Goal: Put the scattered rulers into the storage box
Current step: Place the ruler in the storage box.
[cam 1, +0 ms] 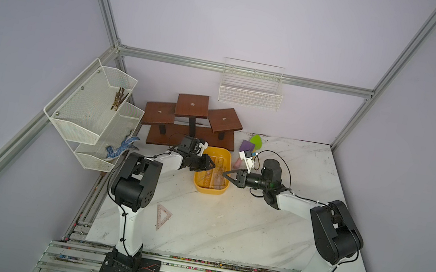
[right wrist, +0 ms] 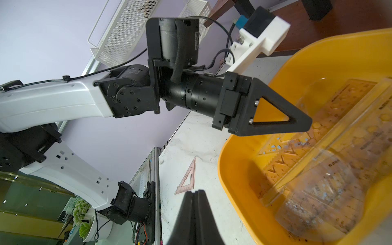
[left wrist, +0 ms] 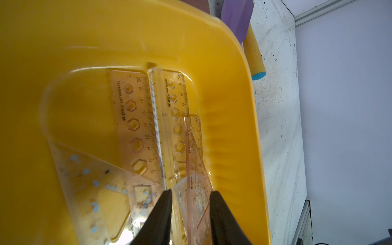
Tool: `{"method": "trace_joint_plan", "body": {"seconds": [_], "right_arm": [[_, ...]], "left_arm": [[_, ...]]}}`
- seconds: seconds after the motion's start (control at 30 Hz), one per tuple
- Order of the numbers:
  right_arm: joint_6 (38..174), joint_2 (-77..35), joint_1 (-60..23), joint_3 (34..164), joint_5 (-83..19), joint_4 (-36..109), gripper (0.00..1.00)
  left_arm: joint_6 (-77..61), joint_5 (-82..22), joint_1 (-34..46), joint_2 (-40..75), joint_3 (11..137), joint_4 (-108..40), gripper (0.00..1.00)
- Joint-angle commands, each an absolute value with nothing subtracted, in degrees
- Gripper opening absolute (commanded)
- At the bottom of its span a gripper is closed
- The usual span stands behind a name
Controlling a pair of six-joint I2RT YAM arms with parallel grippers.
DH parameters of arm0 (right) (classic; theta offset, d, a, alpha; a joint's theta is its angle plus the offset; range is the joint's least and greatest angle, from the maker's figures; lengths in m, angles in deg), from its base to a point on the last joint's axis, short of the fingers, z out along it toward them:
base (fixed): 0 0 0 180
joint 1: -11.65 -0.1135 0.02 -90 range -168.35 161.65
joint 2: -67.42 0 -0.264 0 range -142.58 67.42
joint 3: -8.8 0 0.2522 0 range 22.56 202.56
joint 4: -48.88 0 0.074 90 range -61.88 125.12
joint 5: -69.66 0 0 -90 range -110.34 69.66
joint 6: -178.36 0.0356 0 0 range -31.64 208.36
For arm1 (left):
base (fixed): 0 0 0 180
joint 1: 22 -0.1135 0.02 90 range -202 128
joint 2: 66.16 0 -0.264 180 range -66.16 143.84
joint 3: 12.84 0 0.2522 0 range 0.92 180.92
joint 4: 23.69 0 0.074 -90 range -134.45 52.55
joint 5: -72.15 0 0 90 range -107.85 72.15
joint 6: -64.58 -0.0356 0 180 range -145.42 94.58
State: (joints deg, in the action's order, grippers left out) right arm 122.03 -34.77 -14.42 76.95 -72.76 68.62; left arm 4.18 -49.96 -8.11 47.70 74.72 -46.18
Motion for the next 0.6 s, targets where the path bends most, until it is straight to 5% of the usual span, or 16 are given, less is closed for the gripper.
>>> {"method": "trace_joint_plan", "body": {"seconds": [0.0,0.2,0.33,0.57], "right_arm": [[122.2,-33.7,-14.1,76.1,-73.5,70.8,0.07],[122.4,-33.0,-14.7,75.6,-72.1,69.9,0.08],[117.0,-30.9,-19.0,74.9,-65.9,62.9,0.09],[110.2,-29.8,-31.4,75.5,-54.5,54.1,0.09]], "left_arm": [[4.5,-48.2,-8.3,43.1,76.1,-47.2,0.36],[4.6,-41.7,-7.5,30.8,74.4,-56.3,0.49],[6.1,-30.6,-7.4,16.5,63.8,-64.1,0.61],[20.2,-11.5,-7.5,-7.6,42.9,-76.7,0.66]]}}
